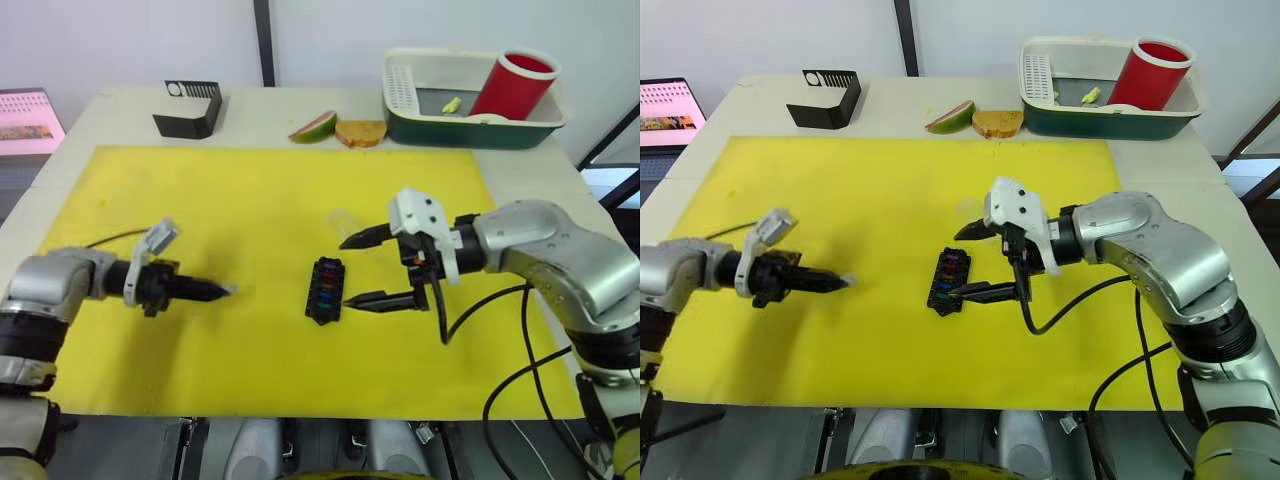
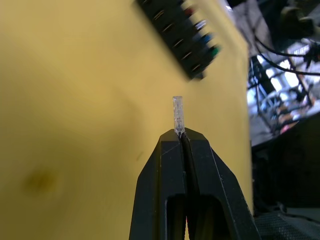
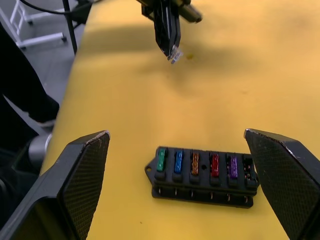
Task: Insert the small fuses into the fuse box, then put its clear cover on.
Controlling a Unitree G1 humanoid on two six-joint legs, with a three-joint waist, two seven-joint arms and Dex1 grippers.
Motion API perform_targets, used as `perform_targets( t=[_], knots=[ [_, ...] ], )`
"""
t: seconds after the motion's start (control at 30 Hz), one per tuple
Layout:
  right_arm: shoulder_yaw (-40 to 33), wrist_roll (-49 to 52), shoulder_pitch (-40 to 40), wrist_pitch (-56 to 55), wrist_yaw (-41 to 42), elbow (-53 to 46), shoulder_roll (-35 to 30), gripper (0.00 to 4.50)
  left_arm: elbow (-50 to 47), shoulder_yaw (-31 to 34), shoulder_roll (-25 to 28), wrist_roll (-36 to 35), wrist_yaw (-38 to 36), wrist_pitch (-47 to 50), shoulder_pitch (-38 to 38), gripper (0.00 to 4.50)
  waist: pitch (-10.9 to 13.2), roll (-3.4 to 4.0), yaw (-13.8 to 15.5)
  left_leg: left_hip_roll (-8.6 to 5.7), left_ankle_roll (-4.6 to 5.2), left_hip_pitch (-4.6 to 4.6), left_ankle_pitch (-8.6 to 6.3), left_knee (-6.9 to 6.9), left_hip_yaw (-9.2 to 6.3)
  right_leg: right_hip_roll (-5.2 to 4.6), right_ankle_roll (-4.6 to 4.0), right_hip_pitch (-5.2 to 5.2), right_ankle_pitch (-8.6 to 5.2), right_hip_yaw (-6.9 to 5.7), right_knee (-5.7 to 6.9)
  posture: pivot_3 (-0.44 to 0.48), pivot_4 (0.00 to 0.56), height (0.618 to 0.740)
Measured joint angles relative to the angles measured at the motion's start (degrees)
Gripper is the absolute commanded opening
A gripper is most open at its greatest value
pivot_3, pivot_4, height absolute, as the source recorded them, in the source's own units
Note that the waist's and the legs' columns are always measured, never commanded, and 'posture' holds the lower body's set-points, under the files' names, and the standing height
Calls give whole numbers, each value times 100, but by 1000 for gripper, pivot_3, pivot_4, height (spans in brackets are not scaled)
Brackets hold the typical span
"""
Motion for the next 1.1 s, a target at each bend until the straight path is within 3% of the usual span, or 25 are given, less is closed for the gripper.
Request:
perform_targets(
  t=[0.13,0.33,0.43,0.53,0.97,1.1],
  knots=[
    [-209,443,-329,549,-396,151,427,4500,-878,15,75,-79,-40,-239,-586,23,-1,2,-13,0,-1,3,1,0,2,3,0,1,0,0,2,0,150,740],
    [-284,758,-745,1187,-945,401,941,4500,-1084,-239,-214,122,-16,-725,-1156,23,-1,2,-9,-1,-1,2,1,0,3,6,0,1,0,0,1,0,150,740],
    [-303,933,-893,1439,-1182,484,1241,3716,-1082,-360,-389,239,3,-900,-1322,0,-1,2,-8,-1,-1,1,1,0,3,6,0,0,0,0,2,0,150,740],
    [-302,953,-995,1545,-1362,508,1342,2259,-1090,-406,-472,295,53,-975,-1419,0,-1,2,-6,-1,-1,1,1,0,2,6,1,0,0,1,1,0,150,740],
    [-32,924,-1082,1715,-1700,634,1605,2259,-1208,-413,-601,300,212,-1010,-1466,0,-1,2,-11,-1,-1,0,1,0,2,7,1,0,0,1,1,0,150,740],
    [-7,927,-1149,1715,-1699,651,1617,1052,-1280,-420,-642,296,228,-1008,-1474,0,-1,2,-13,0,-1,0,1,0,1,7,1,0,0,1,1,0,150,740]
  ],
)
